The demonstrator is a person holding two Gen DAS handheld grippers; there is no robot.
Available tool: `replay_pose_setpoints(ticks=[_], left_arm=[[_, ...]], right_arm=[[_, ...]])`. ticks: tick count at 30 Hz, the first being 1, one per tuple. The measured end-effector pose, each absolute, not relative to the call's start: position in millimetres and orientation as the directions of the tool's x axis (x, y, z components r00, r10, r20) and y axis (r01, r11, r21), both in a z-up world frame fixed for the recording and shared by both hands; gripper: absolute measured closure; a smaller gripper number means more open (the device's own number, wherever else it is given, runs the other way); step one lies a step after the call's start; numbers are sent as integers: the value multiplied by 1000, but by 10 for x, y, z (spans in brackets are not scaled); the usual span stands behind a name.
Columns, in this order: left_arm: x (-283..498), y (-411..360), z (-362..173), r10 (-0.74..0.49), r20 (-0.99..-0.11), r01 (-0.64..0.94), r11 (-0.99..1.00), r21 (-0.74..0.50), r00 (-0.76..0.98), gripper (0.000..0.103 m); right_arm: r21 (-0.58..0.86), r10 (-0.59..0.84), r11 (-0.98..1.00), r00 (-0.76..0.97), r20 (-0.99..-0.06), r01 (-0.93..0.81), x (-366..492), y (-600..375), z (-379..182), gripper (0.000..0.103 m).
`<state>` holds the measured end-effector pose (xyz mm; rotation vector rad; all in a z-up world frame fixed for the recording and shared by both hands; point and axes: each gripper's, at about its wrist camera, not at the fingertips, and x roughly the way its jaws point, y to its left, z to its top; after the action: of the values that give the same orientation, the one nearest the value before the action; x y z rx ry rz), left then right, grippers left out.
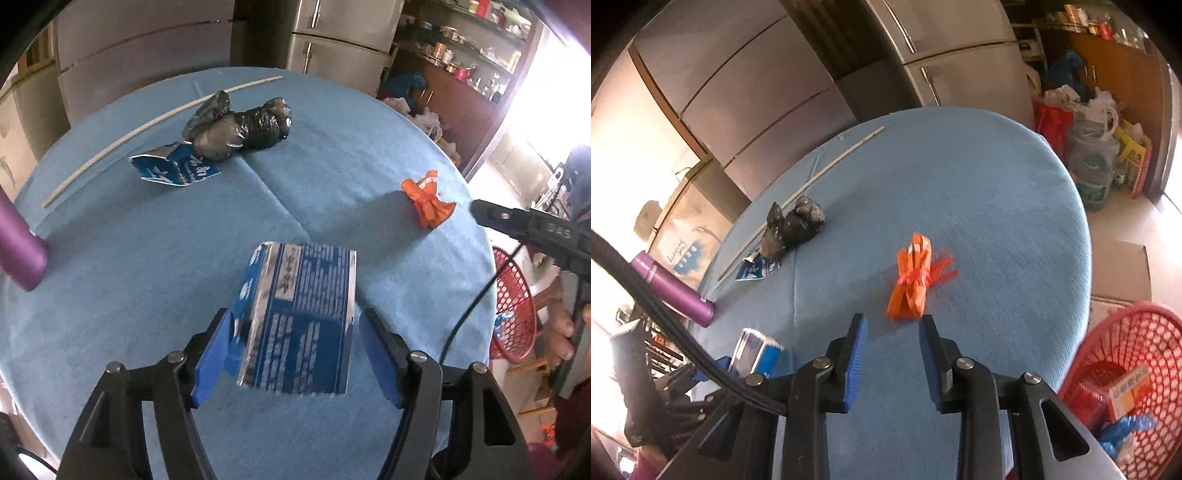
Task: Collect trash
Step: 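Lift the blue box with the left gripper while the right lifts the orange bag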
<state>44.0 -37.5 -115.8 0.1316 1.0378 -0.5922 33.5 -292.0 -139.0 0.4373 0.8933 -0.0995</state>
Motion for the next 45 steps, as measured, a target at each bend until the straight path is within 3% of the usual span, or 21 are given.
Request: replay_pose_setpoints(ticks=[3, 8, 9, 10, 11, 15, 25, 32, 36, 37, 38, 39, 45], left_arm=[[522, -461, -1224, -378, -856, 521, 839, -156, 353, 30], [598, -505, -1332, -354, -867, 504, 852, -144, 351, 31], [609, -497, -1341, -358, -866, 501, 852, -151, 349, 34], [618, -488, -1346, -359, -864, 496, 855, -152, 354, 38], [631, -477, -1349, -355, -862, 490, 859, -149, 361, 40], [664, -431, -1314, -368, -855, 470, 866, -171, 366, 42], [470, -500, -868, -327, -800, 466, 882, -68, 503, 42], [235, -527, -660, -308, -760, 484, 875, 11, 573, 41], [173, -492, -687, -293, -759, 485, 874, 34, 581, 41], [163, -484, -694, -291, -761, 484, 874, 35, 580, 41], [173, -475, -710, -292, -766, 485, 874, 29, 573, 41], [183, -465, -722, -292, -769, 484, 875, 26, 569, 41], [216, -424, -754, -293, -775, 475, 880, 10, 561, 41]], right_arm=[[301, 69, 911, 614, -786, 282, 521, -2950, -1479, 30], [265, 38, 922, 615, -788, 282, 743, -2915, -1582, 32], [248, 30, 928, 606, -795, 279, 791, -2897, -1617, 41], [218, 15, 936, 588, -809, 277, 852, -2871, -1671, 63], [194, 2, 940, 563, -826, 282, 905, -2859, -1729, 68], [214, 12, 932, 567, -824, 291, 881, -2848, -1782, 73], [301, 69, 929, 698, -713, 216, 231, -2891, -1302, 73], [334, 96, 920, 709, -699, 206, 8, -2978, -1186, 71], [405, 150, 885, 683, -715, 229, 67, -3110, -1316, 62], [421, 158, 875, 681, -715, 239, 101, -3144, -1361, 54], [427, 159, 871, 684, -712, 242, 125, -3157, -1392, 36], [427, 157, 871, 686, -711, 244, 144, -3159, -1413, 33], [341, 122, 911, 639, -759, 231, 445, -3000, -1603, 36]])
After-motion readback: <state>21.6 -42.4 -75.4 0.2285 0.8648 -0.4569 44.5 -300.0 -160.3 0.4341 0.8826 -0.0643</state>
